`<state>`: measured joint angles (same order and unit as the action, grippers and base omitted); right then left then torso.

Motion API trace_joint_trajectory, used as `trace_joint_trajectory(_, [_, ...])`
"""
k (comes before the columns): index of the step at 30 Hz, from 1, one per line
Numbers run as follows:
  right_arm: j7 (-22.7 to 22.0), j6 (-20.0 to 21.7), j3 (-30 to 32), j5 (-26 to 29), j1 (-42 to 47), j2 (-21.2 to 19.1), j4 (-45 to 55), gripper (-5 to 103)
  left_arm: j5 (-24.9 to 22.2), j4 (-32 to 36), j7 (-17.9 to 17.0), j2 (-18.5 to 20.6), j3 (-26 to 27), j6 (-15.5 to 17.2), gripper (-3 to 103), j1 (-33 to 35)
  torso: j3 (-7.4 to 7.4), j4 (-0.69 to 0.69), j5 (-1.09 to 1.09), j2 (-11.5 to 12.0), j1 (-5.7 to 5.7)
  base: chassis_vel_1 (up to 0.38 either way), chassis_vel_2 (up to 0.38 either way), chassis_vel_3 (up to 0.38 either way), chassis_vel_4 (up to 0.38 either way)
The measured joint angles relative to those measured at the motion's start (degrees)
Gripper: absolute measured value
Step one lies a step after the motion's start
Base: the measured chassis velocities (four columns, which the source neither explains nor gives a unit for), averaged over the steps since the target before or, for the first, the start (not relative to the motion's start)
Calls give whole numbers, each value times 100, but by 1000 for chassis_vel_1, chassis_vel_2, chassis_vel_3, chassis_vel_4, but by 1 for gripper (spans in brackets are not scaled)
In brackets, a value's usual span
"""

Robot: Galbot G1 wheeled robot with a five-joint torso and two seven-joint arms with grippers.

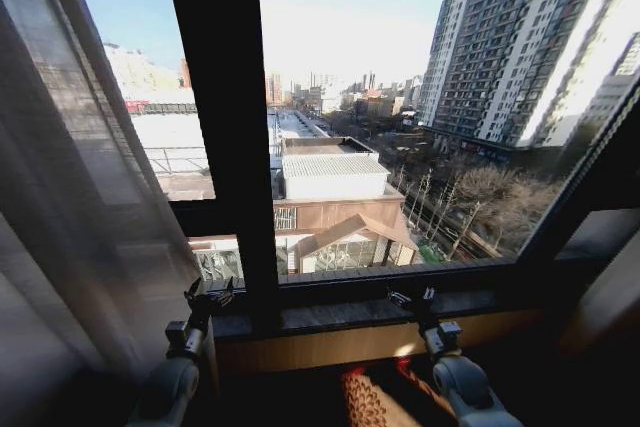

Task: Open the curtains by pulling them apart, changing their state from closed to fully open.

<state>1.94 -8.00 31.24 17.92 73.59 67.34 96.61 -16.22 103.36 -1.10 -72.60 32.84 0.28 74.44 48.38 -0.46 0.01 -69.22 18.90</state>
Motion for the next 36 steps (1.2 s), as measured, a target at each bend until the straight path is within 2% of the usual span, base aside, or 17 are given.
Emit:
trace_joint_trajectory(8, [0,0,0,0,1,0,0,100,30,-110,-19,24,25,-50,100,-73,0,0,-2,-1,0,0,0,0,0])
trace_joint_trajectory(13, [0,0,1,0,1,0,-1,100,220,72,-213,-44,59,-229,100,120,0,-1,-1,0,0,0,0,0,0])
trace_joint_trajectory(18, [1,0,1,0,1,0,-1,100,684,453,-680,-271,230,-489,100,622,-1,0,-1,-1,-2,0,0,0,0])
trace_joint_trajectory(19, [1,0,1,0,1,0,-1,100,684,453,-680,-271,230,-489,100,622,-1,0,-1,-1,-2,0,0,0,0])
trace_joint_trajectory(21, [1,0,1,0,1,0,-1,100,775,519,-936,-317,378,-528,100,729,0,1,-2,-1,-1,0,0,0,0])
trace_joint_trajectory(23, [1,0,1,0,1,0,-1,100,772,531,-1046,-285,516,-528,100,738,-1,1,-1,-1,-1,0,0,0,0])
trace_joint_trajectory(31, [1,0,1,0,1,0,-1,100,580,316,-997,-45,856,-564,100,639,-1,0,-2,0,-2,0,0,0,0])
trace_joint_trajectory(36, [1,0,1,0,1,0,-1,100,299,-117,-887,201,974,-584,100,444,0,0,-2,-1,-2,0,0,0,0])
